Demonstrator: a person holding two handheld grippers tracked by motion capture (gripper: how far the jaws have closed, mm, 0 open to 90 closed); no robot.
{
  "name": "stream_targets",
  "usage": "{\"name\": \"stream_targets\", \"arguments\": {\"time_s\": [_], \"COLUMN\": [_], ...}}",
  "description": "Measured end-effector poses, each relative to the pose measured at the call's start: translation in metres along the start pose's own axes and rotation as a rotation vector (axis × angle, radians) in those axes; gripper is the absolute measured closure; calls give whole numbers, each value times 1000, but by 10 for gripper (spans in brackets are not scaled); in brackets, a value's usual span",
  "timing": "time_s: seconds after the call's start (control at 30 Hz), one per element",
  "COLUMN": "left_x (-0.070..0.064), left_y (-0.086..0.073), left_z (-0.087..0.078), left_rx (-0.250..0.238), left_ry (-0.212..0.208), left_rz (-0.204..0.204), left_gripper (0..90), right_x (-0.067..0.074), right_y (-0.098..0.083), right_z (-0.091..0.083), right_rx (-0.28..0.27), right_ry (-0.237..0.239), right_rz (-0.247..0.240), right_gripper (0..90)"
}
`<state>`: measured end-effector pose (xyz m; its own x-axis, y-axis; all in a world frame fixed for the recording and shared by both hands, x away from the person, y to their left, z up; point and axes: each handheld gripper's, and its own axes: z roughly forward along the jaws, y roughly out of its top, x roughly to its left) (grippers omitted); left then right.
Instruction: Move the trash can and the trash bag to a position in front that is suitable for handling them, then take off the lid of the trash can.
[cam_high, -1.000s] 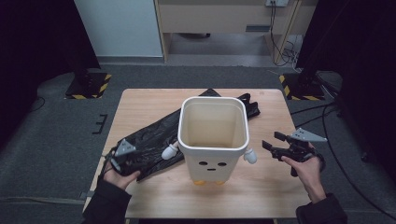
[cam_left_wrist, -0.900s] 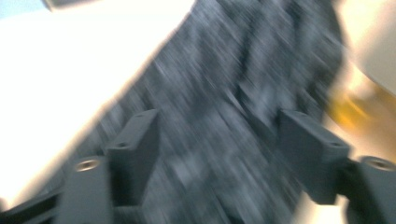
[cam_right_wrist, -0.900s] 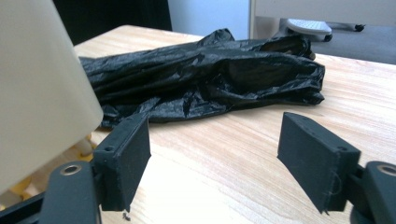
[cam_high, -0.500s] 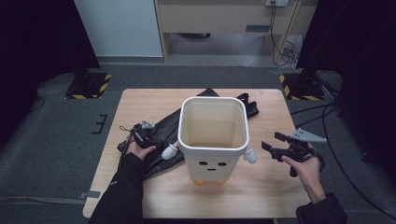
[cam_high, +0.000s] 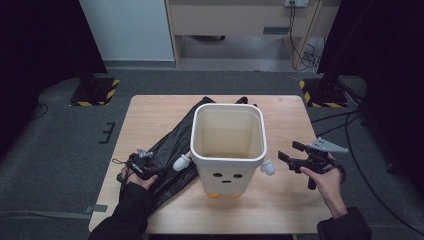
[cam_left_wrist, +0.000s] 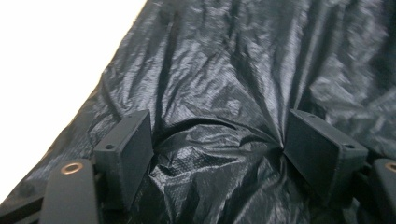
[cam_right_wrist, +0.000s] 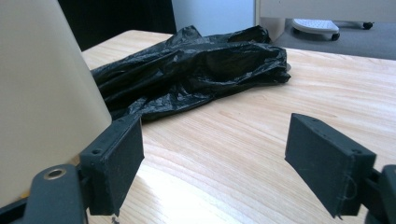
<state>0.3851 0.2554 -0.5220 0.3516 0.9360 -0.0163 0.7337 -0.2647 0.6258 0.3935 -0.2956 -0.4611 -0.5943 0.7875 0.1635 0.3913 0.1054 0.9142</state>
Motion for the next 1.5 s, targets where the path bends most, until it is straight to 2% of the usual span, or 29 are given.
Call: {"name": "stream_targets", "arguments": {"time_s": [0.1,0.17,0.23,0.3,0.4,0.5,0.6,0.67,0.77,0.83,0.87,0.97,1.13,1.3,1.4,1.5], "left_x": [-5,-6,-9,-11,-14,-14,-14,-14,-15,-17,-18,-18,-20,-20,-20,-20], "left_y": [-5,-2,3,7,10,10,10,9,8,7,7,7,6,6,6,6], "left_z": [-6,-8,-7,-4,3,9,11,11,13,14,15,15,17,17,18,18], "left_rx": [11,1,-26,-40,-29,-6,-9,-13,-27,-29,-29,-31,-32,-36,-36,-35], "left_ry": [-38,-49,-54,-74,-99,-104,-98,-97,-104,-105,-106,-109,-112,-119,-125,-126], "left_rz": [26,48,81,93,113,126,139,139,142,144,144,146,148,152,153,154], "left_gripper": [219,236,225,219,213,213,203,191,144,95,86,67,35,14,0,0], "right_x": [2,4,5,7,10,15,22,26,32,37,40,49,66,83,90,99], "right_y": [3,5,8,13,25,40,61,79,102,118,125,143,163,183,193,201], "right_z": [1,0,-2,-6,-10,-16,-24,-28,-31,-32,-32,-26,-14,-2,7,19], "right_rx": [-2,-4,-2,-15,-46,-94,-159,-210,-235,-255,-258,-241,-262,-261,-247,-219], "right_ry": [14,24,27,25,27,41,64,86,109,142,147,146,198,218,222,256], "right_rz": [4,3,-6,-7,1,3,12,42,48,54,44,13,21,-9,-20,-23], "right_gripper": [205,208,210,208,182,182,180,186,199,218,225,225,249,253,253,252]}}
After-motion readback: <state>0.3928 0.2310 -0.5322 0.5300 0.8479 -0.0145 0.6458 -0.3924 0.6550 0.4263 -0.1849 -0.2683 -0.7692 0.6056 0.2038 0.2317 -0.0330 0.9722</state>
